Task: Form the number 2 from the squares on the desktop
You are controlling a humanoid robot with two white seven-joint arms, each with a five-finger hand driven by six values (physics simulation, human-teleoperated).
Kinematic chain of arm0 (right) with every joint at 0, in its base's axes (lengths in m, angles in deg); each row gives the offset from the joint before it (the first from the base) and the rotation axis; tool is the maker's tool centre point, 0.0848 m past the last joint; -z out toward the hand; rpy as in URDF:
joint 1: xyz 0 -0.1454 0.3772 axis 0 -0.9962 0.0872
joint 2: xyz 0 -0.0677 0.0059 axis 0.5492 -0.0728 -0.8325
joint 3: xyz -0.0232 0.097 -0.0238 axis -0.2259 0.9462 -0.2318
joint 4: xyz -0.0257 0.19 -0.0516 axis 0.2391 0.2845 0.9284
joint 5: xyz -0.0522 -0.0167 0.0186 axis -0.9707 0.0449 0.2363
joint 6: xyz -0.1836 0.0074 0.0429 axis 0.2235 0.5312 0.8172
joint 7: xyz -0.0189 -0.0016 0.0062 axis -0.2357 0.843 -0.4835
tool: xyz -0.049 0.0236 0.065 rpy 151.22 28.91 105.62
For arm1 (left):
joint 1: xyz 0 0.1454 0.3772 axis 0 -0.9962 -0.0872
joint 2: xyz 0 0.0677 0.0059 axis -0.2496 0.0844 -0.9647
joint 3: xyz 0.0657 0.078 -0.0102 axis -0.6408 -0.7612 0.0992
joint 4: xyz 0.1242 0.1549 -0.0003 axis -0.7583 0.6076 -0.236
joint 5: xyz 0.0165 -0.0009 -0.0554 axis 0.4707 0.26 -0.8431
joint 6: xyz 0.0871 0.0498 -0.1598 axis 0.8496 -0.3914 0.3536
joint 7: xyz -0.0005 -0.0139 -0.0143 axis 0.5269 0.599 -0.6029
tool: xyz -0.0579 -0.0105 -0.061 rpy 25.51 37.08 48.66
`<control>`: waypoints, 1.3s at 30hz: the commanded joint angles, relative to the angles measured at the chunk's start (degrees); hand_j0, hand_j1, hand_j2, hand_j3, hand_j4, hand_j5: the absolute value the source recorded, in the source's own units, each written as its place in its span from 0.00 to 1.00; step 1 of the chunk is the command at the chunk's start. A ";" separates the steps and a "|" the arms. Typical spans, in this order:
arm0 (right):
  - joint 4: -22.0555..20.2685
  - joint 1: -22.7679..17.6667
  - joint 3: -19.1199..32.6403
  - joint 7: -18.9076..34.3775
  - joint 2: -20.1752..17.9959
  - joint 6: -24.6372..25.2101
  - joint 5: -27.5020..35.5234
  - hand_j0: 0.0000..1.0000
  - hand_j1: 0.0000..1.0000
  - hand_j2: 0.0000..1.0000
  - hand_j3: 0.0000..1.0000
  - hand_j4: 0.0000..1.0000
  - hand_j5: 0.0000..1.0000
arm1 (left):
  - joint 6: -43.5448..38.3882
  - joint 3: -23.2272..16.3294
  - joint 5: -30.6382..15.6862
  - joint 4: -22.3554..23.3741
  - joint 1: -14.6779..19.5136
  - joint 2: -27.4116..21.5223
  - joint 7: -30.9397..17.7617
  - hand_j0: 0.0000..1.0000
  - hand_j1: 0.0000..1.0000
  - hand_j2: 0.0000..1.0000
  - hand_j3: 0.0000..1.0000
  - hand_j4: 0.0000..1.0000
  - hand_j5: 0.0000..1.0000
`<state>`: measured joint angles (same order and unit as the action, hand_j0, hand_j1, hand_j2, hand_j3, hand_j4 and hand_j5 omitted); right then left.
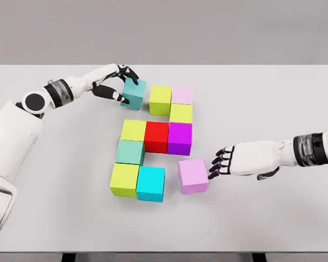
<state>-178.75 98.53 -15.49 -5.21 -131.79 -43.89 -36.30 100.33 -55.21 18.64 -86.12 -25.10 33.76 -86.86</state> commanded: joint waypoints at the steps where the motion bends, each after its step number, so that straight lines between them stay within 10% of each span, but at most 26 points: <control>1: -0.12 0.00 -0.95 -0.01 1.05 0.12 0.24 1.00 1.00 1.00 1.00 1.00 1.00 | 0.27 0.39 -0.56 0.07 0.00 0.04 0.04 0.47 0.47 0.47 0.47 0.47 0.47; 10: -0.20 0.44 -4.12 -0.01 2.46 0.12 0.24 1.00 1.00 1.00 1.00 1.00 1.00 | 0.27 0.48 -0.48 0.07 0.00 0.57 0.04 0.47 0.47 0.47 0.47 0.47 0.47; 16: 3.57 0.97 4.32 -0.01 -0.97 0.12 0.95 1.00 1.00 1.00 1.00 1.00 1.00 | 0.46 0.57 -0.56 0.07 -0.09 0.83 0.04 0.47 0.47 0.47 0.47 0.47 0.47; 24: 7.53 -0.18 -2.36 -0.01 -3.61 0.12 43.91 1.00 1.00 1.00 1.00 1.00 1.00 | 0.46 0.57 -0.83 -0.02 -0.26 0.83 0.04 0.60 0.60 0.60 0.60 0.60 0.60; 39: 14.39 -0.09 -4.82 -0.01 3.77 0.12 44.80 1.00 1.00 1.00 1.00 1.00 1.00 | 0.46 0.74 -1.09 0.07 -0.62 1.18 0.04 0.76 0.76 0.76 0.76 0.76 0.76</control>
<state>-165.09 98.44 -19.73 -5.21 -128.35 -43.89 7.95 100.93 -54.71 18.10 -86.10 -25.71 34.97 -86.84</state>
